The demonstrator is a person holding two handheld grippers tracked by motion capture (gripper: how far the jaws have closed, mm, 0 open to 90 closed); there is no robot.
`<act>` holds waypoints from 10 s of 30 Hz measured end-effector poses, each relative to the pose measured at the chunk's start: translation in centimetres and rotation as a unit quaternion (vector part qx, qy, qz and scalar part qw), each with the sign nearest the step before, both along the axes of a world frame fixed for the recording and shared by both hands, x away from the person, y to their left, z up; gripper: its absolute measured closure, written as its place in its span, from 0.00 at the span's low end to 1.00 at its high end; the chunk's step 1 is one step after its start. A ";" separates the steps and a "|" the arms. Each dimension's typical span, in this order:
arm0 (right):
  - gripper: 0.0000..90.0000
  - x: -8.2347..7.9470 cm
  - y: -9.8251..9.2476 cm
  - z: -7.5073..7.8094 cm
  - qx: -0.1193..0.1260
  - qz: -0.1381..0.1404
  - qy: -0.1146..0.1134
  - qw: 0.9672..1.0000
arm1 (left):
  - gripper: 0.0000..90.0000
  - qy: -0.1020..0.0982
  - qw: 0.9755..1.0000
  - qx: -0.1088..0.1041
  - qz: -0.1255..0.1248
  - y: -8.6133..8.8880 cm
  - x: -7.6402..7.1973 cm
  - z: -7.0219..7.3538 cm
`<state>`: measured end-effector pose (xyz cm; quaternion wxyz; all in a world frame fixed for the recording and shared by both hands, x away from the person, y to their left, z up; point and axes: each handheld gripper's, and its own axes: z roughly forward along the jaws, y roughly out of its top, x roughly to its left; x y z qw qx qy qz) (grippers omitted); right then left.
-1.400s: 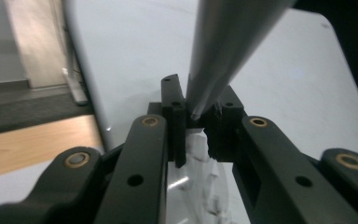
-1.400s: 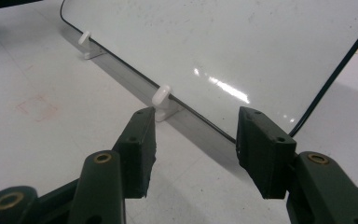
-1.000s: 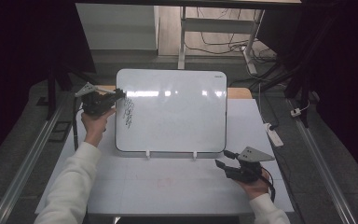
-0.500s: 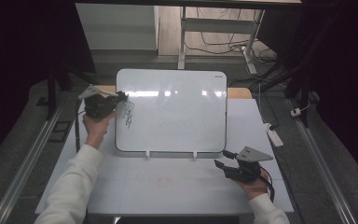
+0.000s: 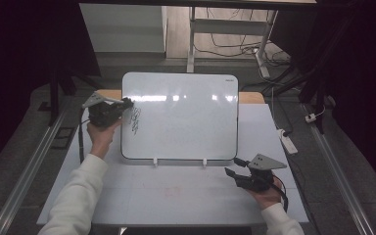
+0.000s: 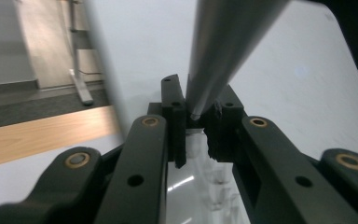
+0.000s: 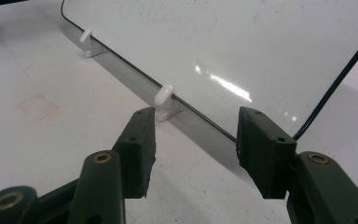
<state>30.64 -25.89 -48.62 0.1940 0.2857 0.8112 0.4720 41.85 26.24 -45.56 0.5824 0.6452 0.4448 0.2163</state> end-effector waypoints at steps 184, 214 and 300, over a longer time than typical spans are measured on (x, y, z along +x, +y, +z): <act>0.52 -0.2 1.0 0.0 -0.001 0.016 0.000 1.000 | 0.87 0.032 0.995 0.075 -0.050 -2.8 -6.4 -4.7; 0.52 -0.5 1.5 0.9 0.016 0.012 -0.028 0.999 | 0.87 0.070 0.986 0.047 -0.144 -6.9 -7.0 -2.4; 0.90 0.5 8.9 6.2 0.044 -0.031 -0.066 0.996 | 0.31 0.102 0.979 0.144 -0.101 -6.4 -17.6 -2.8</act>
